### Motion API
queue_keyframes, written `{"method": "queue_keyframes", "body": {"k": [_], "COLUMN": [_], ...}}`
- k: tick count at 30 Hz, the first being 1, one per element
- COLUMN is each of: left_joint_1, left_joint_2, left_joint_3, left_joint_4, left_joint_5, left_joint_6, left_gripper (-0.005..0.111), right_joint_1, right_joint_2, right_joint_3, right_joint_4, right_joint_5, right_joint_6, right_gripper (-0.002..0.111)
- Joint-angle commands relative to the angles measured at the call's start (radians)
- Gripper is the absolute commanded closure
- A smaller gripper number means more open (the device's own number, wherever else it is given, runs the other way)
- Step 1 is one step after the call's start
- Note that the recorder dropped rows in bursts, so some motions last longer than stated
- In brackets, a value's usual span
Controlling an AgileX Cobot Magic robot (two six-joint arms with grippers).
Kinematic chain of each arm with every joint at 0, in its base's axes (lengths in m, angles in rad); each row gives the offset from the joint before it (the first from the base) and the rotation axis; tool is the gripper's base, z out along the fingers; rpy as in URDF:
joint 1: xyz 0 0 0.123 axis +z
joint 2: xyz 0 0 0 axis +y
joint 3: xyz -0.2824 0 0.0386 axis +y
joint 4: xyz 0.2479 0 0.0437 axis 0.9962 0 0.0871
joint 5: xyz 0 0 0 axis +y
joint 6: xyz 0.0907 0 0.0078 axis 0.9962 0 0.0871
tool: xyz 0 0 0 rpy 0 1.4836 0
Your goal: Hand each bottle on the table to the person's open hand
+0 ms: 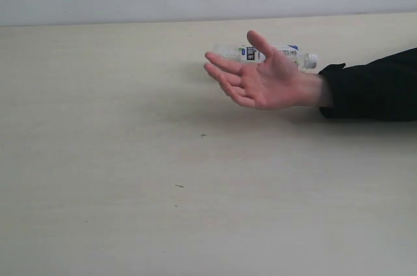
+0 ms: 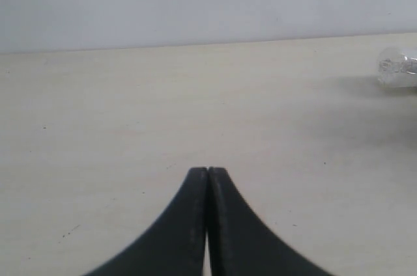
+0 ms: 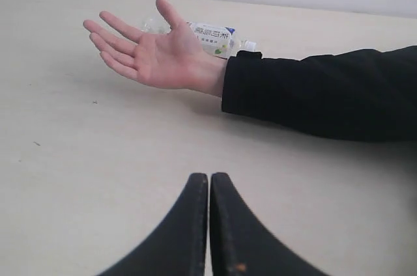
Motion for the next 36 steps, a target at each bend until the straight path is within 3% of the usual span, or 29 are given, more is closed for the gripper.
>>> {"method": "queue_keyframes", "body": {"k": [1, 14, 21, 30, 36], "left_joint_1": [0.003, 0.003, 0.003, 0.003, 0.003], "left_joint_2": [-0.005, -0.005, -0.005, -0.005, -0.005], "left_joint_3": [0.003, 0.003, 0.003, 0.003, 0.003], "left_joint_4": [0.003, 0.003, 0.003, 0.003, 0.003], "left_joint_5": [-0.007, -0.007, -0.007, -0.007, -0.007], "left_joint_6": [-0.003, -0.003, -0.003, -0.003, -0.003], "left_gripper": [0.104, 0.104, 0.104, 0.104, 0.104], "right_joint_1": [-0.003, -0.003, -0.003, -0.003, -0.015], "right_joint_2": [-0.005, -0.005, 0.027, 0.765, 1.324], "right_joint_3": [-0.002, -0.002, -0.002, -0.095, -0.446], "right_joint_4": [0.002, -0.004, -0.138, -0.497, -0.59], "right_joint_5": [-0.006, 0.014, -0.234, -0.248, -0.173], "right_joint_6": [0.004, 0.004, 0.182, 0.205, 0.09], "right_gripper": [0.107, 0.107, 0.107, 0.107, 0.107]}}
